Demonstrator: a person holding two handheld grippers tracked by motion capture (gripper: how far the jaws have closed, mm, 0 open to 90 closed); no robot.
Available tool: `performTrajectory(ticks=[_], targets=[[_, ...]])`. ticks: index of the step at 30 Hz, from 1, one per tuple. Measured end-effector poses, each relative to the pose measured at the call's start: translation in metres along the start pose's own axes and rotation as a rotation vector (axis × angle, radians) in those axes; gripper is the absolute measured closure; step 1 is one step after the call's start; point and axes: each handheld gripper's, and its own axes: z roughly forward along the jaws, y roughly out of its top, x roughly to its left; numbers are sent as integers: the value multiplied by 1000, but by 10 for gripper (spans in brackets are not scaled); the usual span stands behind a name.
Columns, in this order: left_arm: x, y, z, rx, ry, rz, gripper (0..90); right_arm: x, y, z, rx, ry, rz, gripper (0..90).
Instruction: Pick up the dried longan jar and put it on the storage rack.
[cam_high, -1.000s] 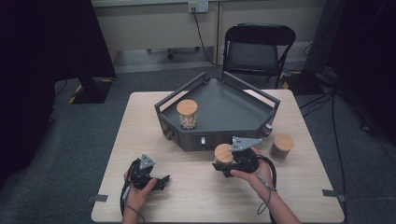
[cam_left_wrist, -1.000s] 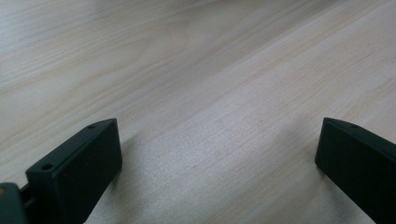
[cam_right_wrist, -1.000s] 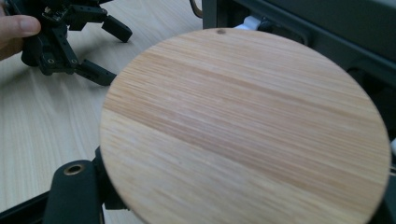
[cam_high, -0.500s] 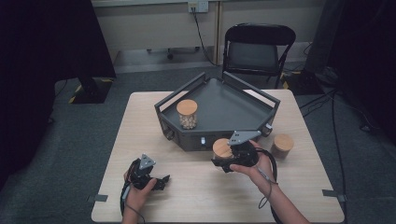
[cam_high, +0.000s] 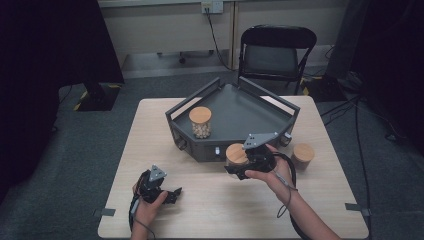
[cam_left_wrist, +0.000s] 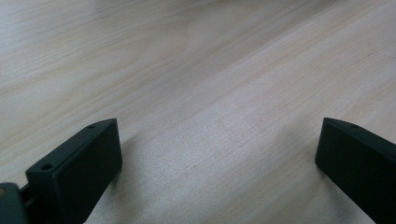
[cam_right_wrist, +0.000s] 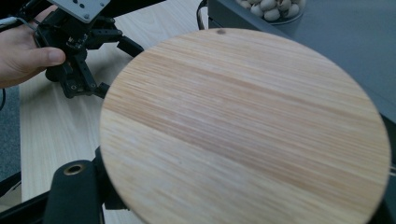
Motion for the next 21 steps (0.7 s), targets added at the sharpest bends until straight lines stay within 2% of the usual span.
performTrajectory(ticks=[6, 9, 21], targets=[[0, 0, 0, 0, 2, 1, 2, -4, 3, -1, -11, 16, 13, 256], [0, 0, 0, 1, 1, 2, 2, -1, 8, -2, 0, 2, -7, 256], [0, 0, 0, 1, 1, 2, 2, -4, 26, -4, -7, 21, -16, 256]])
